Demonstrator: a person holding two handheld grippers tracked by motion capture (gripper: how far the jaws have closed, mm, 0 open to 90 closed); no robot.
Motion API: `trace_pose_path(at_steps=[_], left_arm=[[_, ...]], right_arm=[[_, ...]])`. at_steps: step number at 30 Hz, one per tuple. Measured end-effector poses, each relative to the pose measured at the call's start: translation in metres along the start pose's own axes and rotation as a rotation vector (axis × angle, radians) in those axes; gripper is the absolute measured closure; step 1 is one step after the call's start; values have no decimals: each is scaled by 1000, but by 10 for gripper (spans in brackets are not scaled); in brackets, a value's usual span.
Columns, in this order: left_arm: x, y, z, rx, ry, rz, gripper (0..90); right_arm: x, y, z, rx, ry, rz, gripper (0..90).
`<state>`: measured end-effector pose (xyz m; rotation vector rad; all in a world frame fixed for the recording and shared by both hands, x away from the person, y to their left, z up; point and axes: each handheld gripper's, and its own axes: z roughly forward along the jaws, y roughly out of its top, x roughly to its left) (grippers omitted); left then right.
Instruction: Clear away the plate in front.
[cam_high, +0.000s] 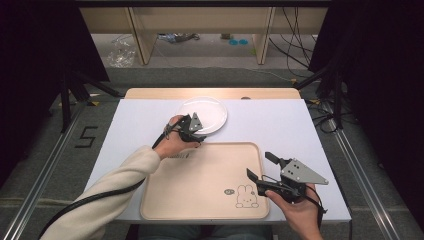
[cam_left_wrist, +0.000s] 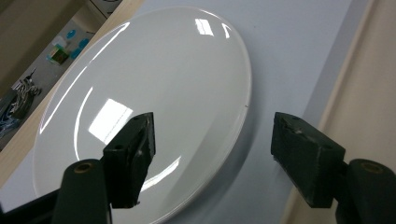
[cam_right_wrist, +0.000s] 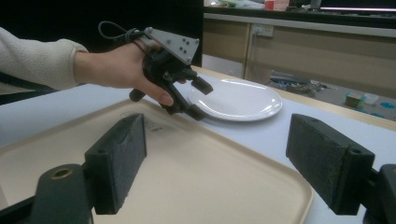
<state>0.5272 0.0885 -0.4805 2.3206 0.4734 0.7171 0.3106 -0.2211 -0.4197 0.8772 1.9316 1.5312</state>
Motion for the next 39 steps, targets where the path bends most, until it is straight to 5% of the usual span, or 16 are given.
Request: trace_pose_path(at_steps=[23, 39], left_arm=[[4, -2, 15, 44, 10, 11, 357], [2, 1, 15, 68, -51, -38, 596]], right_arm=[[-1, -1, 1, 2, 5, 6, 215], [-1, -1, 1, 7, 13, 7, 218]])
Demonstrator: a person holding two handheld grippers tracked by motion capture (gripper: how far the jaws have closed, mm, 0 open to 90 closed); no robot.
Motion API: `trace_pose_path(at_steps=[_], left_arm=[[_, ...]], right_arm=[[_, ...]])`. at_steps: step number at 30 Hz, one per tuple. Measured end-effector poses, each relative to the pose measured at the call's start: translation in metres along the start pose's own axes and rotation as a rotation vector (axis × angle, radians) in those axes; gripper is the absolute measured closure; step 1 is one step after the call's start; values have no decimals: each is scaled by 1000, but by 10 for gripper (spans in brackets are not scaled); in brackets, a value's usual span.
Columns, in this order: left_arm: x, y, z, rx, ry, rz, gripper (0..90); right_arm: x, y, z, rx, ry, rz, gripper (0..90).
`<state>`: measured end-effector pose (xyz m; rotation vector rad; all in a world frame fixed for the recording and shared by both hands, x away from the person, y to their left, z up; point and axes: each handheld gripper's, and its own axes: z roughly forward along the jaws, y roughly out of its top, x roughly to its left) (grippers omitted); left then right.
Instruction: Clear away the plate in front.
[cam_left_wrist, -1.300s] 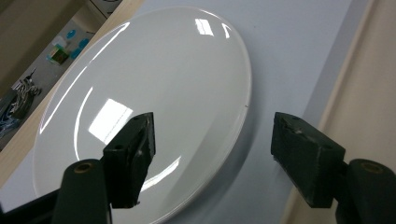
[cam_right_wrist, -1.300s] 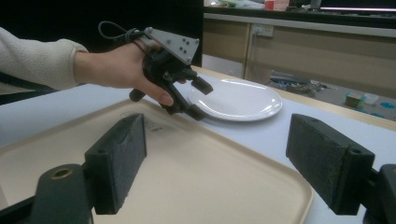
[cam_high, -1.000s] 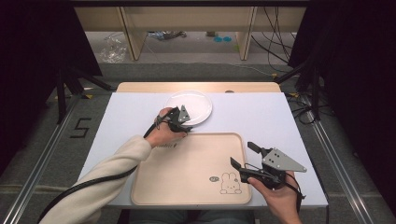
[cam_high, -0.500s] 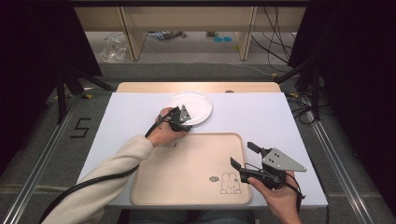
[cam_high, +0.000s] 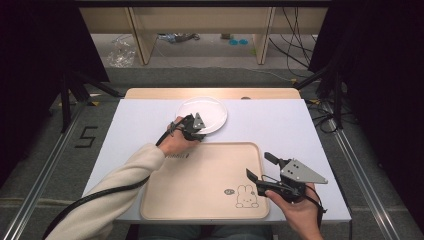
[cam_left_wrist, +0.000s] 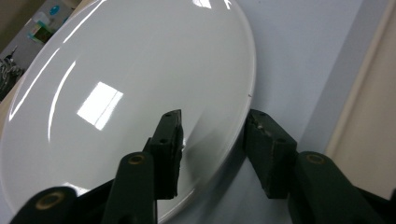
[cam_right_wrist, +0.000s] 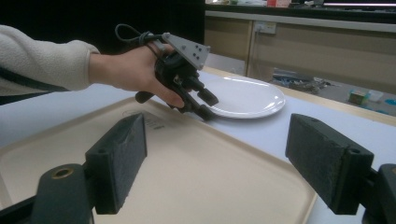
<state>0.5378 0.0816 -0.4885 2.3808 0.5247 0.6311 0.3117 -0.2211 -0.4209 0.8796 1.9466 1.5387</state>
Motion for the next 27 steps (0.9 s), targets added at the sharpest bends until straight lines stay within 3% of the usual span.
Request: trace_pose_path(at_steps=[4, 6, 9, 10, 14, 15, 17, 18, 19, 21, 24, 27], left_arm=[[0, 1, 0, 3, -8, 14, 633], [-1, 1, 0, 4, -4, 22, 650], [-3, 3, 0, 10, 9, 53, 670], [-3, 5, -1, 19, 16, 80, 678], [-5, 7, 0, 34, 8, 90, 700], [-5, 7, 1, 30, 8, 84, 699], [-3, 8, 2, 38, 8, 82, 685], [-2, 8, 2, 42, 6, 79, 670], [-1, 8, 2, 40, 8, 75, 654], [2, 8, 2, 38, 13, 101, 571], [5, 8, 3, 41, 17, 102, 504], [3, 10, 3, 52, 21, 117, 502]], right_arm=[[-2, 0, 2, -22, 3, -15, 219], [0, -1, 1, -6, 14, 14, 219], [0, -1, 1, -6, 15, 14, 219], [0, -1, 1, -8, 16, 14, 219], [0, -1, 1, -10, 16, 14, 221], [-1, -1, 2, -19, 7, -5, 221], [0, 0, 1, -2, 16, 14, 222], [-2, 0, 1, -16, 8, -9, 222], [0, -1, 1, 2, 13, 15, 222], [0, -1, 1, 3, 8, 8, 223], [0, -1, 1, 4, 9, 9, 224], [0, -1, 1, 4, 9, 10, 225]])
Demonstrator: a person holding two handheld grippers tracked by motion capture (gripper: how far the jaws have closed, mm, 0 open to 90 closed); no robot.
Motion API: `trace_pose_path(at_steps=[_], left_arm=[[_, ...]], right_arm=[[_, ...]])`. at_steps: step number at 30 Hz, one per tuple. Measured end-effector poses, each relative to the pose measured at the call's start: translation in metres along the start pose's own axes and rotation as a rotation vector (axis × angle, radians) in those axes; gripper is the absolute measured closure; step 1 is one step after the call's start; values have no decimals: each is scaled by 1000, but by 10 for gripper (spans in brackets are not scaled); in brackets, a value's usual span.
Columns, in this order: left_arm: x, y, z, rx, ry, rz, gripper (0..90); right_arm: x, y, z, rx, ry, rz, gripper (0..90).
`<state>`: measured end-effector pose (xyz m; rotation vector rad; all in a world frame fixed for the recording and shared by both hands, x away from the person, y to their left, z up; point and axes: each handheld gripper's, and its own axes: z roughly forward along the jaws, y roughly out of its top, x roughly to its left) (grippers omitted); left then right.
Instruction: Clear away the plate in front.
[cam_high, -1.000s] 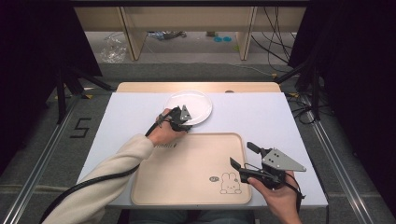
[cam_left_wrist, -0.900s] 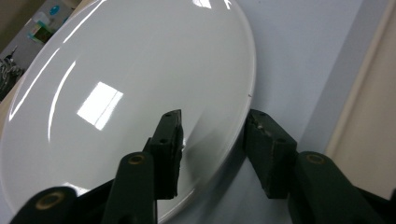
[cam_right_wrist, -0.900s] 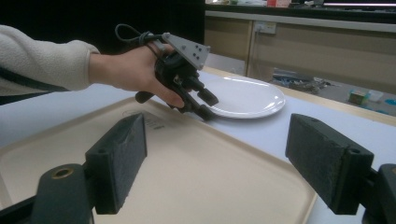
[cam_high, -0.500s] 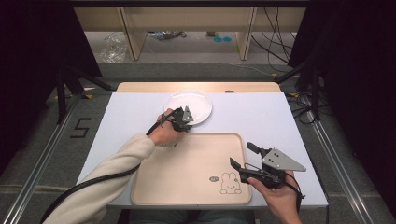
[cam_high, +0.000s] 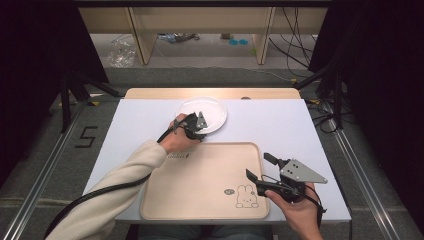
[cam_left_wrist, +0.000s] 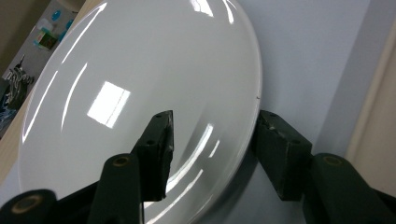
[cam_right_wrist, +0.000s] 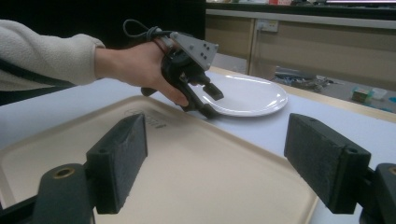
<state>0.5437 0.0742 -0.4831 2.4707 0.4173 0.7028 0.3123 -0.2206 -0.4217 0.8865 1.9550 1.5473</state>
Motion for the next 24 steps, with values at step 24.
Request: trace_pose_path(at_steps=[24], left_arm=[[-1, 26, -20, 1, 84, 77, 845]], right_arm=[[0, -1, -1, 5, 13, 10, 232]])
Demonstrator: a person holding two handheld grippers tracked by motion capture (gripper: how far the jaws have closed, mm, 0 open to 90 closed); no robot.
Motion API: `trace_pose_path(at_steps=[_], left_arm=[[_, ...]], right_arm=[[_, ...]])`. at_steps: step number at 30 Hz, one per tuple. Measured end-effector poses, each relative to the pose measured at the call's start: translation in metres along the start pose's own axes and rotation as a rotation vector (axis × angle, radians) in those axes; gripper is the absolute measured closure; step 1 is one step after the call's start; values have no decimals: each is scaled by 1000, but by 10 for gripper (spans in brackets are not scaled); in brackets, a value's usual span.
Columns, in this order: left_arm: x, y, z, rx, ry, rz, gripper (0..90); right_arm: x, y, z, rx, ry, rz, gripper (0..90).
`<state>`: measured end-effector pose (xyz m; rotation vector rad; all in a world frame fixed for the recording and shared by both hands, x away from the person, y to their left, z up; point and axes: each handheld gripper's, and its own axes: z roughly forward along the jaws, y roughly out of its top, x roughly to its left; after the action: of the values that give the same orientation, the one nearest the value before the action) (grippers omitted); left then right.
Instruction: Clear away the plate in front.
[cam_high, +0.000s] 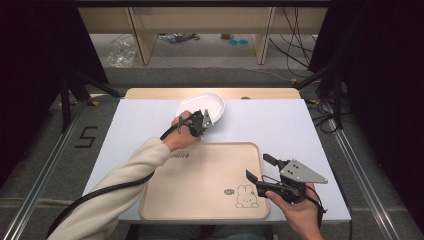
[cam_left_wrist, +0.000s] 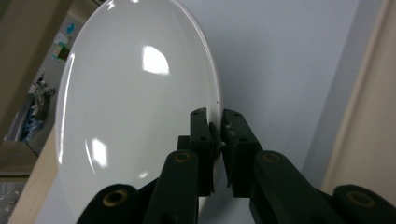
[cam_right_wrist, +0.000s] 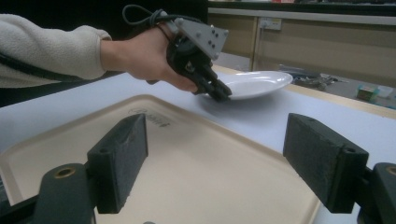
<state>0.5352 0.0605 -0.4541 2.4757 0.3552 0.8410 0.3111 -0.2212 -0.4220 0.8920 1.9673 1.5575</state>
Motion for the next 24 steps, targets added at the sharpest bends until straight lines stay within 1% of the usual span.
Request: trace_pose_path(at_steps=[1, 2, 3, 4, 5, 6, 7, 9, 10, 12, 15, 16, 19, 20, 21, 22, 23, 24], left_arm=[[1, 1, -2, -5, 9, -8, 852], [1, 1, -2, -5, 9, -8, 857], [3, 2, -5, -13, 25, -18, 859], [3, 2, -5, -13, 25, -18, 862], [3, 3, -8, -23, 63, -6, 867], [3, 3, -8, -23, 63, -6, 871], [3, 4, -9, -43, 85, -14, 874], [4, 4, -11, -32, 101, 8, 877], [5, 4, -13, -18, 96, 28, 878], [4, 4, -14, -21, 107, 29, 880], [5, 4, -14, -18, 106, 40, 880], [4, 4, -15, -18, 115, 47, 880], [5, 4, -15, -7, 110, 70, 880], [4, 4, -16, -6, 117, 80, 881], [4, 4, -16, -4, 118, 85, 880], [5, 3, -16, -5, 118, 86, 880], [5, 3, -17, -7, 129, 87, 881], [5, 3, -17, -5, 116, 86, 881]], right_arm=[[0, 0, 0, 0, 0, 1, 233], [0, 0, 0, 0, 0, 1, 233], [0, 0, 0, 1, 2, 1, 233], [0, 0, 0, 1, 2, 1, 233], [0, 0, 0, 2, 3, 0, 233], [0, 0, 0, 2, 3, 0, 233], [0, 0, 0, 2, 3, 1, 234], [1, -1, 1, -7, 14, 16, 235], [0, -1, 1, -6, 14, 14, 235], [1, -1, 1, -7, 16, 15, 235], [0, -1, 1, -5, 16, 16, 237], [1, -1, 1, -5, 17, 16, 237], [0, -1, 2, -7, 17, 15, 237], [0, -1, 2, -5, 18, 17, 237], [0, 0, 0, 13, 7, 4, 237], [0, -1, 1, 7, 3, 7, 237], [0, -1, 1, 7, 3, 7, 238], [0, -1, 0, 12, 5, 7, 238]])
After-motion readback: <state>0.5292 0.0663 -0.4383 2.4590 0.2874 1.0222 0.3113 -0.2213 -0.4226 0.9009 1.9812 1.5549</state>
